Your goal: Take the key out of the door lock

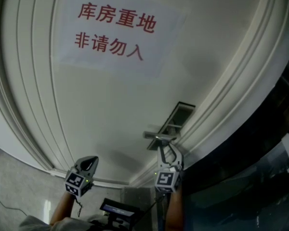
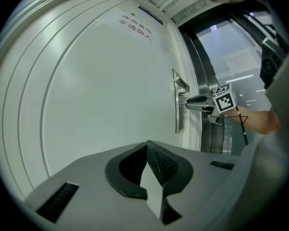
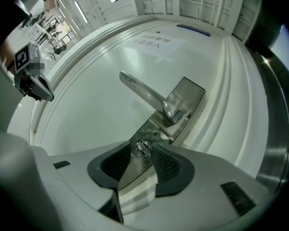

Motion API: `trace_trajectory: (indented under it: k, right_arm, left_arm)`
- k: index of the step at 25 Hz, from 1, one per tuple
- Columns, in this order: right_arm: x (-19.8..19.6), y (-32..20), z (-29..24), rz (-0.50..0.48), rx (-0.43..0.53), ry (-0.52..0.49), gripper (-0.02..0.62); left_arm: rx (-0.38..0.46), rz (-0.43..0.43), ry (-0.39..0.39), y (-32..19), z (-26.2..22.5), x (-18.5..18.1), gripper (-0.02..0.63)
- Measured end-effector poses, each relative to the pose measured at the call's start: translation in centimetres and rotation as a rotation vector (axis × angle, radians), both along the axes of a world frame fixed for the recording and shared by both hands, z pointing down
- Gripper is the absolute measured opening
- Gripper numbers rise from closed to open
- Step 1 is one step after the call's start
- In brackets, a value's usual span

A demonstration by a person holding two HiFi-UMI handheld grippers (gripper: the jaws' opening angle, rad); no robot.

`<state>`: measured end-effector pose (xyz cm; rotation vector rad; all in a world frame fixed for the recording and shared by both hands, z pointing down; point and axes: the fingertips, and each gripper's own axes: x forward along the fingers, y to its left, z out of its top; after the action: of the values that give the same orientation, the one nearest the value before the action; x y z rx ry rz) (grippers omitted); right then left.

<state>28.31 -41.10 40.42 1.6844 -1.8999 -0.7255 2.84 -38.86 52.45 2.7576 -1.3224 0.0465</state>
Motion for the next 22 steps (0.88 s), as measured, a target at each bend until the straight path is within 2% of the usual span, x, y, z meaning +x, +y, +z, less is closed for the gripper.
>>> trace_trajectory:
  k: [8, 13, 19, 22]
  right_arm:
    - [0.5, -1.0, -0.5, 0.046, -0.007, 0.086, 0.142]
    - [-0.1, -0.8, -1.3, 0.063, 0.019, 0.128, 0.057]
    - [-0.2, -1.0, -0.5, 0.092, 0.013, 0.307, 0.028]
    - [-0.2, -1.0, -0.4, 0.093, 0.012, 0.33, 0.027]
  left_arm:
    - [-0.007, -0.025, 0.008, -0.3, 0.2, -0.9, 0.006]
    - [-0.013, -0.038, 0.018, -0.4, 0.2, -1.4, 0.006]
    - [-0.018, -0.041, 0.029, -0.5, 0.4, -1.5, 0.006]
    - [-0.023, -0.042, 0.035, -0.5, 0.5, -1.5, 0.006]
